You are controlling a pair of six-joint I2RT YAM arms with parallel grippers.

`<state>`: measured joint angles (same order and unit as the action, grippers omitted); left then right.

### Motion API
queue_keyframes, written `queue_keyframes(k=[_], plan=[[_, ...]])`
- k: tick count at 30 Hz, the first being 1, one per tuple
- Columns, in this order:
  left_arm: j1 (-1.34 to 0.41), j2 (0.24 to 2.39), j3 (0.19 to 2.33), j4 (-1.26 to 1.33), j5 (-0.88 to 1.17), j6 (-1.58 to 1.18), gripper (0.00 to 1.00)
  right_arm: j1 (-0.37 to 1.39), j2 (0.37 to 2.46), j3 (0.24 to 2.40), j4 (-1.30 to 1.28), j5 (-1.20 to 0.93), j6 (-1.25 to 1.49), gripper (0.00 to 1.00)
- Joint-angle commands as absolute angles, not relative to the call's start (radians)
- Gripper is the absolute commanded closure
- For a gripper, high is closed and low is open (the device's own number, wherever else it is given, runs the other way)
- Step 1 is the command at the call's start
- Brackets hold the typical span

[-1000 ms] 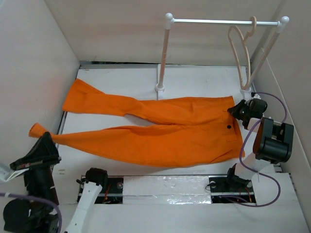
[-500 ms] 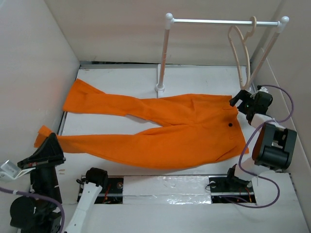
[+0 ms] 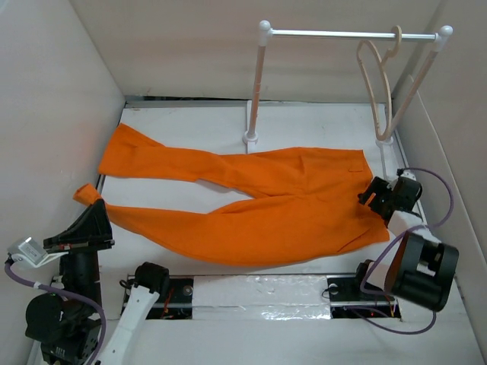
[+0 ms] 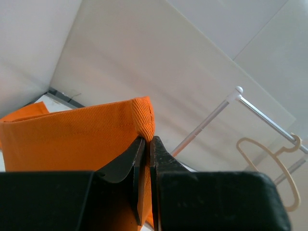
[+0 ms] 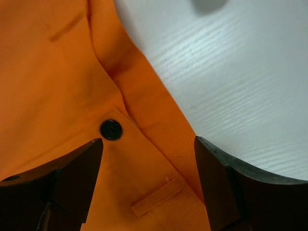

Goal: Place the trousers on the hanger
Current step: Fold the trousers at the center of the board.

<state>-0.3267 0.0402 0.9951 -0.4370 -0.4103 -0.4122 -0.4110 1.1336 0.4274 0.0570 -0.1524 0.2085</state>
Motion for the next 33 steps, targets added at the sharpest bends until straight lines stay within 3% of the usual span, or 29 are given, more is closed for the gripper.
queue_keyframes(k=[1,3,4,9,12,20,24,28,29,32,33], plan=[[-0.339,0.017,0.989,-0.318,-0.379,-0.405,1.00,-0.422,1.241,0.511,0.023,-0.262,0.123,0.19],[-0.339,0.003,0.973,-0.315,-0.380,-0.408,1.00,-0.422,1.311,0.531,0.058,-0.317,0.115,0.27],[-0.348,0.003,0.966,-0.311,-0.387,-0.405,1.00,-0.422,1.328,0.532,0.075,-0.327,0.121,0.46],[-0.357,0.003,0.940,-0.302,-0.402,-0.393,1.00,-0.377,1.512,0.587,0.172,-0.350,0.181,0.86],[-0.357,0.006,0.922,-0.290,-0.399,-0.388,1.00,-0.362,1.635,0.629,0.276,-0.437,0.260,1.00],[-0.357,0.014,0.865,-0.276,-0.399,-0.400,1.00,-0.324,1.557,0.896,0.112,-0.416,0.291,1.00],[-0.357,0.005,0.842,-0.258,-0.393,-0.403,1.00,-0.305,1.641,1.029,0.048,-0.445,0.288,1.00],[-0.357,0.020,0.842,-0.264,-0.397,-0.399,1.00,-0.279,1.645,1.046,0.031,-0.382,0.264,1.00],[-0.357,0.014,0.827,-0.249,-0.393,-0.400,1.00,-0.279,1.613,0.998,0.073,-0.385,0.258,0.89],[-0.357,0.018,0.819,-0.238,-0.379,-0.396,1.00,-0.325,1.550,0.927,0.074,-0.344,0.230,0.26],[-0.357,0.020,0.819,-0.239,-0.379,-0.394,1.00,-0.336,1.528,0.905,0.066,-0.331,0.195,0.18]])
